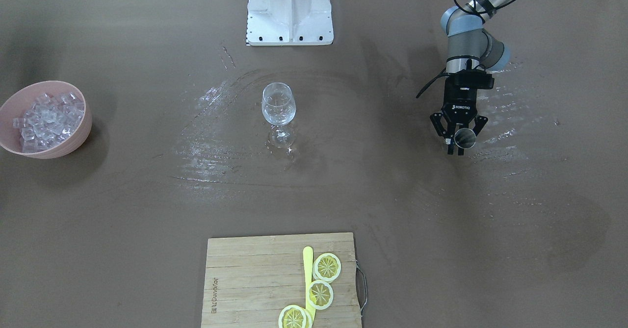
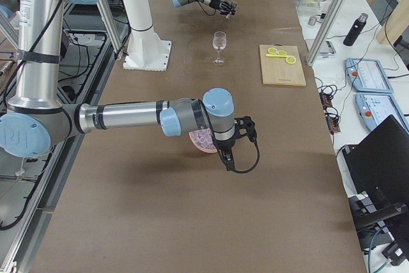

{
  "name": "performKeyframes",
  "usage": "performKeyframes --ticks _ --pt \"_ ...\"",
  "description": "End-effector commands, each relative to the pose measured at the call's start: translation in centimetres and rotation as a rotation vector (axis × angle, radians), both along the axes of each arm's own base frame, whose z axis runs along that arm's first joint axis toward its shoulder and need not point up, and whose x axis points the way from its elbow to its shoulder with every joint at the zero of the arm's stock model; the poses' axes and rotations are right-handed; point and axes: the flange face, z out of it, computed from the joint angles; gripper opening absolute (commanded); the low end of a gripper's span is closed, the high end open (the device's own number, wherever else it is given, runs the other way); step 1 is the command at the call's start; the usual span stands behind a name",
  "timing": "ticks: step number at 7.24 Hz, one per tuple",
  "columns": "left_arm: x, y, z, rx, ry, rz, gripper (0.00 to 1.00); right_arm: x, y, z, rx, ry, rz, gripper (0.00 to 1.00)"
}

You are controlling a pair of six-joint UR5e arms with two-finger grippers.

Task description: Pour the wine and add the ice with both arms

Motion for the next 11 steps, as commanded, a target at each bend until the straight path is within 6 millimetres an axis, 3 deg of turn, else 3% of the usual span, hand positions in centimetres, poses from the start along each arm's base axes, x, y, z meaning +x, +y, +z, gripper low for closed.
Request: performKeyframes --ticks 1,3,7,8,9,11 --pt "0.12 0.11 0.07 -0.004 0.001 0.017 0.31 -0.02 -0.04 -0.23 -0.005 -0.006 0.016 0.99" --pt "0.09 0.13 0.07 -0.002 0.007 0.018 0.41 -0.03 -0.04 -0.24 -0.008 -0.008 0.019 0.99" --pt "-0.08 0.20 0.46 0.000 0.012 0.018 0.47 -0.02 -0.04 -0.16 -0.009 -0.007 0.019 0.99" --pt "-0.20 0.24 0.60 -0.001 0.010 0.018 0.66 -0.02 -0.04 -0.16 -0.009 -0.007 0.019 0.99" --pt "-0.41 0.32 0.49 0.006 0.029 0.018 0.94 -0.02 -0.04 -0.16 -0.009 -0.007 0.019 0.99" --pt "-0.34 0.40 0.32 0.007 0.036 0.032 0.98 -0.02 -0.04 -0.16 -0.009 -0.007 0.019 0.99"
